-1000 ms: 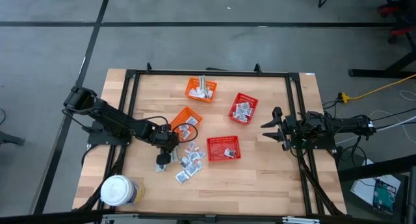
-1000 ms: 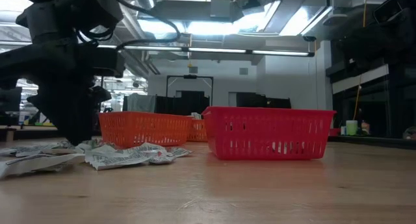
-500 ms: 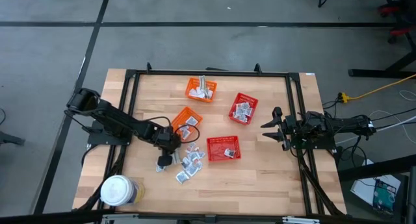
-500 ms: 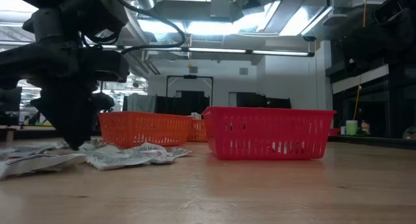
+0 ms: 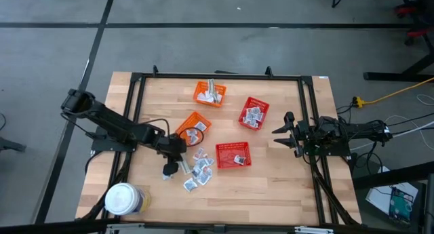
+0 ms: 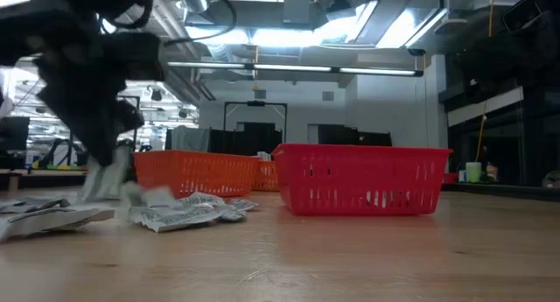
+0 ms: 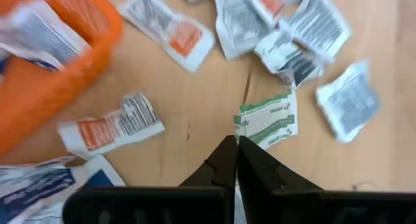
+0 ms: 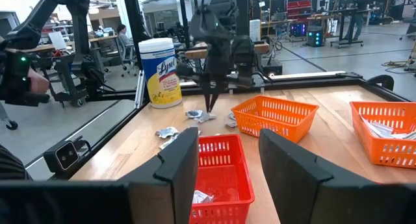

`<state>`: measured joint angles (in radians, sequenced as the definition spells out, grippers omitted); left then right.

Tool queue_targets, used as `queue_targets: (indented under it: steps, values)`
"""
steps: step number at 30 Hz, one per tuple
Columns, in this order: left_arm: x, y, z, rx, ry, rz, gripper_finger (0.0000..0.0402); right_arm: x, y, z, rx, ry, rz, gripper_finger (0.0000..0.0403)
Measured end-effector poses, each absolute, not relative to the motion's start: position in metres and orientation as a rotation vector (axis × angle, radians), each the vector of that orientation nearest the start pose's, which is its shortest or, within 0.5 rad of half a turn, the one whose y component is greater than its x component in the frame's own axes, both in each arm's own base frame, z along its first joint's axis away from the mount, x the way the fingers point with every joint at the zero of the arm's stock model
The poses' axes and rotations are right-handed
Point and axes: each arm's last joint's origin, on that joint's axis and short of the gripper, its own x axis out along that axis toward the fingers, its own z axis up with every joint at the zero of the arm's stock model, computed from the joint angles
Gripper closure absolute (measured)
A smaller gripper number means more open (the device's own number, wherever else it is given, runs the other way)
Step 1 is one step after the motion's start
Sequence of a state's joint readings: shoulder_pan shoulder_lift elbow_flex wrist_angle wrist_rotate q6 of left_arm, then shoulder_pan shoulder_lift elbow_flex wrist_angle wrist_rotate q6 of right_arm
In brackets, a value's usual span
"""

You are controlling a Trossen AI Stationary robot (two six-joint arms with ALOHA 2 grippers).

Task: Pick & Place First Aid Supplies
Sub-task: Put the green bandage pack into the top orange bin

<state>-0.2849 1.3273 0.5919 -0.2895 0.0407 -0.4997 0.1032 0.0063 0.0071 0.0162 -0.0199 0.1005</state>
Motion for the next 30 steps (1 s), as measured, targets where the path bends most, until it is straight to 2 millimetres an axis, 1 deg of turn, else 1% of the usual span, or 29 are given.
queue_targets:
  steps: [9, 13, 23, 30]
  values:
    - [0.211, -0.063, 0.184, -0.403, 0.93, -0.024, 0.0399, 0.097, 0.011, 0.167, 0.101, -0.011, 0.124, 0.024]
    - [0.21, -0.058, 0.196, -0.419, 0.851, -0.013, 0.0399, 0.097, 0.011, 0.167, 0.101, -0.011, 0.124, 0.024]
    - [0.214, -0.027, 0.224, -0.502, 0.596, 0.074, 0.0399, 0.097, 0.011, 0.167, 0.101, -0.011, 0.124, 0.024]
    - [0.22, -0.003, 0.24, -0.543, 0.411, 0.137, 0.0399, 0.097, 0.011, 0.167, 0.101, -0.011, 0.124, 0.024]
